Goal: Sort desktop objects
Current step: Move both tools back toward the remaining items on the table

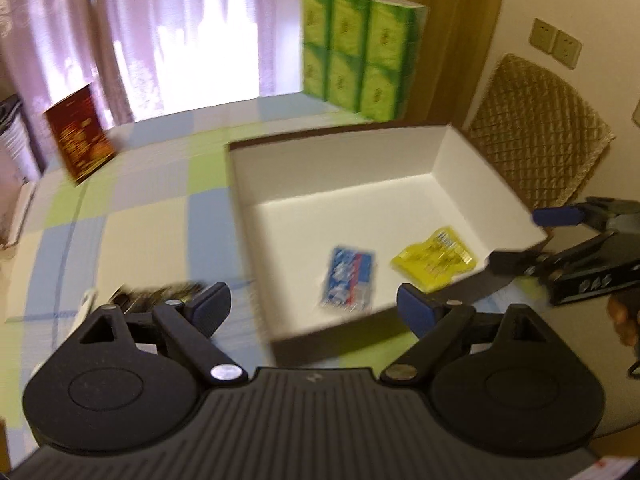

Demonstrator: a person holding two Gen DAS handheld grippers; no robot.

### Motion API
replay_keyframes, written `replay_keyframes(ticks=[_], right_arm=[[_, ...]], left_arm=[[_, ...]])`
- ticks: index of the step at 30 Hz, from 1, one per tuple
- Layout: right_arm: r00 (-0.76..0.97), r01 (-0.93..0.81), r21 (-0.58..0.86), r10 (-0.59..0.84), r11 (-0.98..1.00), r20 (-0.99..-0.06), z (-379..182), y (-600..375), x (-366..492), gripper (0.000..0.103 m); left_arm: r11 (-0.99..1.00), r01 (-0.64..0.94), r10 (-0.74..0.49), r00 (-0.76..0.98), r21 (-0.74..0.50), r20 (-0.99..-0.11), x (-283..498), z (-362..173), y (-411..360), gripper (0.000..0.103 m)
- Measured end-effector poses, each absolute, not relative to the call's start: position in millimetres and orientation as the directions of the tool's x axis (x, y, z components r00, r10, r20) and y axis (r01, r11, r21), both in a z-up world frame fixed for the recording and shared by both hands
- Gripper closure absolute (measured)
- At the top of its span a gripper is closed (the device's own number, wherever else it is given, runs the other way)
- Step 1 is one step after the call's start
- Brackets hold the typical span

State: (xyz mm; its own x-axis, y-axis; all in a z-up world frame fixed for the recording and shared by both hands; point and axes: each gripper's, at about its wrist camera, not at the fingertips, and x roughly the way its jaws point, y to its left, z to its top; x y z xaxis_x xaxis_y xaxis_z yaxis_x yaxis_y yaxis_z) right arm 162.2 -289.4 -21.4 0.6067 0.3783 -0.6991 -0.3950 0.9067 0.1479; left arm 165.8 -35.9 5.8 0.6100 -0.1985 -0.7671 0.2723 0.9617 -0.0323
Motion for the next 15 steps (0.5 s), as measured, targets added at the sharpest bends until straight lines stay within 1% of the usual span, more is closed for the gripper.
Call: replay_keyframes(ticks=[5, 10, 15], right_arm=[[0.586, -0.402, 0.2, 0.418, 0.894, -0.694, -23, -273, 141, 0.003], [0.535, -0.447, 0.22, 0.456, 0.867, -0.711, -30, -242, 124, 0.003], [0.472, -0.491, 0.237, 0.485, 0.838, -0.736, -46, -207, 113, 0.003]], left_arm=[[0.982, 0.188, -0.128, 0.584, -0.02, -0.801, 137, -8, 9, 0.015], [0.995, 0.099, -0.061, 0.548, -0.008, -0.834, 114, -22, 55, 0.015], [0.999, 0.038, -0.01, 0.53, 0.012, -0.848, 100, -34, 95, 0.016]])
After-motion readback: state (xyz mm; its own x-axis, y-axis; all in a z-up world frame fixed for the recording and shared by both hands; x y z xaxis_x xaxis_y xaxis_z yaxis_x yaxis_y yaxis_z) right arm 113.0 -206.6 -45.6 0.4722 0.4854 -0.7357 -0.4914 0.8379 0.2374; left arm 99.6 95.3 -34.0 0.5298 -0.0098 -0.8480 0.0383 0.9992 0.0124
